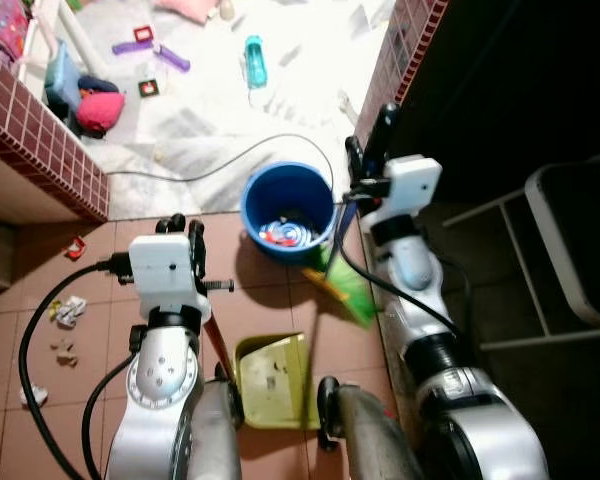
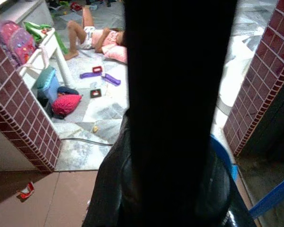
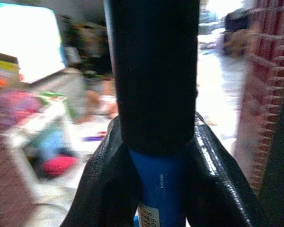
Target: Sweep floor
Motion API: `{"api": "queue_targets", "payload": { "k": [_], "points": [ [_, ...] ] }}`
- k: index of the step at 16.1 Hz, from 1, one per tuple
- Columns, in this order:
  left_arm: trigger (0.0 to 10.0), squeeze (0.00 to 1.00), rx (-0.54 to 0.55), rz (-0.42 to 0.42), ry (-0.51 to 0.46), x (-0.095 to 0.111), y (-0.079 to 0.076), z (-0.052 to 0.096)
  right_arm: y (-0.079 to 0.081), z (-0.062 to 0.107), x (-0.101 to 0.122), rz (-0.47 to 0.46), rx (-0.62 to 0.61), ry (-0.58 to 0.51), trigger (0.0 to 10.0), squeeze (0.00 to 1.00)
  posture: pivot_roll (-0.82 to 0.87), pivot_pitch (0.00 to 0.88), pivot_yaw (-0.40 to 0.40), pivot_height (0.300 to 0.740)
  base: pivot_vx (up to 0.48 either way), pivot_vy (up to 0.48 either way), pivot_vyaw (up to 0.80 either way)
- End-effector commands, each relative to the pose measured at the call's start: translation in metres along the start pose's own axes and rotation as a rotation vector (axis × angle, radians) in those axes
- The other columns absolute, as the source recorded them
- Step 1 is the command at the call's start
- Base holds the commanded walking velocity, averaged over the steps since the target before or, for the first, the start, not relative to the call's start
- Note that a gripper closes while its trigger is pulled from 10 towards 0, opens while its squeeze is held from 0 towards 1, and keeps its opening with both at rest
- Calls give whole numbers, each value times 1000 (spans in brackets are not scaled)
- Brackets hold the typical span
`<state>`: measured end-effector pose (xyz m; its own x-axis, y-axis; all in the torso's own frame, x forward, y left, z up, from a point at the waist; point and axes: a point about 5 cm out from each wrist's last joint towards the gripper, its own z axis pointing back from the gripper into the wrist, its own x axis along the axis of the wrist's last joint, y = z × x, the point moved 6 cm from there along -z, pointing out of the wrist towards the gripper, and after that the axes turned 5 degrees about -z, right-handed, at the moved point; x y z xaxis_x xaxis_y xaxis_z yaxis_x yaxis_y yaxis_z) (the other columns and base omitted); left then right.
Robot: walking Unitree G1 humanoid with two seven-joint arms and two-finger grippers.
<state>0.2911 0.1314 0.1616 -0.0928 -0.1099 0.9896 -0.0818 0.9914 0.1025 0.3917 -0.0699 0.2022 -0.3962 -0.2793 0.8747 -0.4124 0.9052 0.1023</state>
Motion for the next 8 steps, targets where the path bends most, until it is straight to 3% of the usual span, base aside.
{"api": "queue_targets", "payload": {
  "k": [1, 3, 4, 6, 7, 8],
  "points": [
    [10000, 0, -10, -12, 183, -42, -4, 7, 19, -2, 2, -155, 67, -6, 10000, 0, 64, 382, 1, 740, 0, 0, 0],
    [10000, 0, -13, -4, 170, -43, -8, -2, 20, -5, 16, -115, 169, -19, 10000, 0, 32, 355, -10, 740, 0, 0, 0],
    [10000, 0, -11, 4, 151, -40, -11, -9, 21, -5, 24, -32, 241, -31, 10000, 0, 19, 333, -20, 740, 0, 0, 0],
    [10000, 0, -7, 10, 134, -38, -13, -17, 15, -9, 29, 9, 263, -37, 10000, 0, 4, 300, -32, 740, 0, 0, 0],
    [10000, 0, 0, 12, 119, -36, -12, -22, 13, -11, 36, 88, 292, -45, 10000, 0, -6, 272, -38, 740, 0, 0, 0],
    [10000, 0, 1, 12, 114, -35, -12, -25, 12, -12, 37, 108, 300, -44, 10000, 0, -10, 261, -41, 740, 0, 0, 0]
  ]
}}
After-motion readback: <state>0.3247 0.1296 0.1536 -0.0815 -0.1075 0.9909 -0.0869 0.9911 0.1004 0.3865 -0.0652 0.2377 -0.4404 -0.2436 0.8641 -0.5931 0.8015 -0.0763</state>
